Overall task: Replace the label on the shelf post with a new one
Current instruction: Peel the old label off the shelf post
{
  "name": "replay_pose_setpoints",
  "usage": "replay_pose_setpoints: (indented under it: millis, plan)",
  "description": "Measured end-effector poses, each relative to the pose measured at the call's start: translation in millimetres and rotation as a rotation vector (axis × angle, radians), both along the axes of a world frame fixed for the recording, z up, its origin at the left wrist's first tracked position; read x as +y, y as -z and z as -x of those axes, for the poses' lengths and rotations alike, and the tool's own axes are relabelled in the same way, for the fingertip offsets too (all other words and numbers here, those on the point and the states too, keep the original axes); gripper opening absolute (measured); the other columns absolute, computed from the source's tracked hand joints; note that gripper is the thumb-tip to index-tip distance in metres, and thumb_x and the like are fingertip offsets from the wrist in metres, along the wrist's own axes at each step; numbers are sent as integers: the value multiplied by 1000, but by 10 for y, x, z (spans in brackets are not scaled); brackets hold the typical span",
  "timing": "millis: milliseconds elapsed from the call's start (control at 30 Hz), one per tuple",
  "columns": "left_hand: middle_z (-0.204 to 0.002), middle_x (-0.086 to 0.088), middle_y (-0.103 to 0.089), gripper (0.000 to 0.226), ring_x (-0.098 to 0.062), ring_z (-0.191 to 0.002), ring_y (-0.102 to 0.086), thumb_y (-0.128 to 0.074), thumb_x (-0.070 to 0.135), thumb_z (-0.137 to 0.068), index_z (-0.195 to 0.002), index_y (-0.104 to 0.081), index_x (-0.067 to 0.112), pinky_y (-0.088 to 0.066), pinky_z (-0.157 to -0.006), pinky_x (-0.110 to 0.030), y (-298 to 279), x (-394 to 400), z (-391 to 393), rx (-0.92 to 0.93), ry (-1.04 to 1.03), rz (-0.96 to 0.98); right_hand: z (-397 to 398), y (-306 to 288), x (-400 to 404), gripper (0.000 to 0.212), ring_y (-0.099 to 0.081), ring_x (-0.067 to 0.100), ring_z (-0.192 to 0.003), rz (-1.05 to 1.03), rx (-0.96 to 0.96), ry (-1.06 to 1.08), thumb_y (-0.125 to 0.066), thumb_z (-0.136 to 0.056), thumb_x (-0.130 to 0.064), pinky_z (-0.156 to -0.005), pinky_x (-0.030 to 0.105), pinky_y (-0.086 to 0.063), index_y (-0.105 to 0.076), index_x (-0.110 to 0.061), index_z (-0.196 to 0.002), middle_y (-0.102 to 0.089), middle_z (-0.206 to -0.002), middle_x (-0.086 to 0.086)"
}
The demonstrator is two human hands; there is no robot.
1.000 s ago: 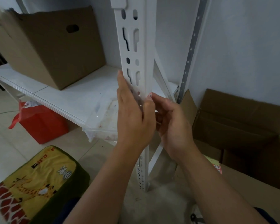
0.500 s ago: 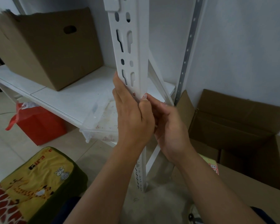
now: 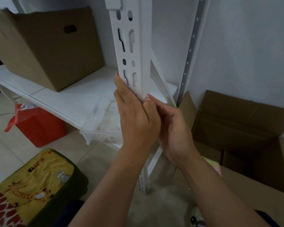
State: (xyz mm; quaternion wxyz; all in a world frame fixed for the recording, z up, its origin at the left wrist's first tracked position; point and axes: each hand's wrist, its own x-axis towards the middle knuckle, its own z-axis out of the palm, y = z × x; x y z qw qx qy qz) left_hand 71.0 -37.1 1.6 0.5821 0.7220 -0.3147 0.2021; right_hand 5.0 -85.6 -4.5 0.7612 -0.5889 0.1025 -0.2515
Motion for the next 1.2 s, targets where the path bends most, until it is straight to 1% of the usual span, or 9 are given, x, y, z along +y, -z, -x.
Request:
replay_pose_setpoints:
  millis: [367, 567, 633, 767, 833, 967, 1067, 1133, 1200]
  plan:
    - [-118, 24, -15, 70, 19, -105, -34, -40, 26, -93, -152, -3, 15, -36, -76, 1, -16, -5, 26, -15, -52, 0, 18, 7, -4, 46, -53, 18, -126, -51, -3, -22, -27, -102, -35, -109, 48, -38, -57, -19, -132, -60, -132, 0]
    - [-118, 25, -19, 69, 18, -105, -37, -38, 29, -90, -151, -8, 20, -37, -75, 2, -84, 0, 84, 26, -55, 40, 33, 11, 11, 44, -57, 16, -121, -40, -2, -4, -31, -98, -39, -106, 46, -42, -63, -26, -124, -64, -127, -5]
    - [-121, 21, -28, 65, 10, -103, -44, -39, 29, -89, -148, -16, 19, -41, -74, -2, -127, 10, 89, 37, -53, 48, 38, 14, 6, 48, -56, 16, -122, -45, -6, -2, -31, -94, -40, -106, 45, -42, -61, -23, -127, -62, -129, -3]
    - [-116, -3, -55, 55, -15, -92, -59, -41, 26, -85, -138, -33, 13, -55, -70, -26, -181, 88, 55, 55, -53, 40, 40, -17, 7, 48, -58, 26, -119, -14, -7, -18, -25, -100, -33, -103, 42, -46, -53, -16, -135, -61, -131, 0]
    - [-109, -8, -61, 49, -21, -87, -62, -45, 25, -89, -136, -37, 11, -53, -65, -26, -164, 169, -6, 10, -82, -23, 29, -31, 1, 46, -57, 35, -112, -12, -2, -18, -23, -102, -28, -95, 40, -50, -54, -17, -135, -64, -126, 0]
    - [-117, 11, -59, 54, 1, -90, -62, -46, 34, -89, -139, -37, 17, -54, -70, -15, -141, 361, -92, -19, 68, -70, 9, -55, 8, 53, -53, 33, -89, 36, -23, -30, -30, -91, -35, -78, 33, -52, -54, -17, -134, -66, -120, 5]
    - [-122, 15, -50, 57, 17, -99, -55, -50, 24, -86, -140, -35, 16, -47, -76, -5, -62, 393, -57, 39, 128, -8, 1, -66, 0, 56, -53, 32, -87, 65, -26, -44, -28, -89, -38, -75, 29, -51, -54, -19, -134, -67, -119, 2]
    - [-122, 6, -50, 50, 4, -110, -55, -52, 17, -83, -131, -40, 7, -49, -89, -14, -36, 386, -28, 19, 93, 81, -3, -64, -1, 55, -55, 30, -86, 71, -25, -49, -27, -90, -40, -75, 28, -51, -55, -21, -133, -66, -120, 1]
    - [-111, -5, -48, 37, -12, -103, -52, -53, 17, -82, -112, -48, -3, -44, -88, -15, -24, 375, -43, -113, -42, 119, -1, -68, 5, 55, -58, 27, -85, 56, 4, -40, -30, -87, -44, -77, 29, -51, -56, -23, -132, -66, -122, -1]
